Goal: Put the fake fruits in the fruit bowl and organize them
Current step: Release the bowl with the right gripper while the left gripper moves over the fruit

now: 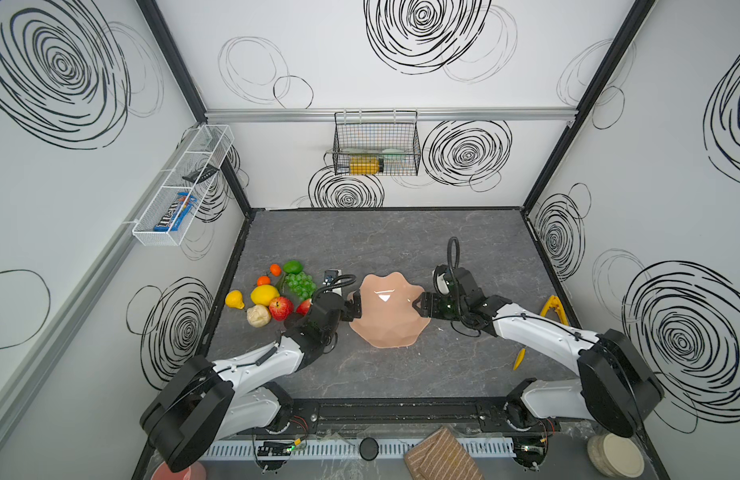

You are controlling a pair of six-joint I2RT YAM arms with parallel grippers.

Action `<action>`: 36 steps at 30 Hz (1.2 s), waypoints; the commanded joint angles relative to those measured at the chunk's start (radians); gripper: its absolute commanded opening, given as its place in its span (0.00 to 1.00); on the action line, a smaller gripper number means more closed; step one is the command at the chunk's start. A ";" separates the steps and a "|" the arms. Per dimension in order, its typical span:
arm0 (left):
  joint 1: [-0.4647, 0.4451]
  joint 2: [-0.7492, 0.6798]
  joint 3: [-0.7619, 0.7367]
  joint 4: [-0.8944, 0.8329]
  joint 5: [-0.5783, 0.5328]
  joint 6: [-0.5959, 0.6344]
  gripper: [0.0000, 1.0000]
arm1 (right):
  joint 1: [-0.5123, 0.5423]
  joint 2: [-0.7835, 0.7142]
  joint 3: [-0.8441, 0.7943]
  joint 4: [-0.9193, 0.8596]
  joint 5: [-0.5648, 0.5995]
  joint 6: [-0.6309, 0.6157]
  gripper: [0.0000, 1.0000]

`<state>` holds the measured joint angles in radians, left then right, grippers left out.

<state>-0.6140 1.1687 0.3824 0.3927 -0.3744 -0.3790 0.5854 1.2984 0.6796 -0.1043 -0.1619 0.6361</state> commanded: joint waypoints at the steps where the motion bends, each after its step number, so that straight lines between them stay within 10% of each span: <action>1: 0.007 -0.047 0.023 -0.011 0.001 -0.026 0.96 | -0.033 -0.085 0.017 -0.035 0.100 -0.051 0.81; 14: 0.005 -0.164 0.082 -0.393 -0.136 -0.258 0.96 | -0.188 -0.332 -0.299 0.317 0.122 -0.100 0.85; 36: 0.395 0.045 0.252 -0.682 -0.252 -0.534 0.96 | -0.158 -0.260 -0.408 0.415 0.080 -0.044 0.87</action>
<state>-0.2451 1.1980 0.6086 -0.2733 -0.5941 -0.8604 0.4091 1.0592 0.2485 0.3183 -0.1051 0.5842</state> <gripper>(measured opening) 0.960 0.869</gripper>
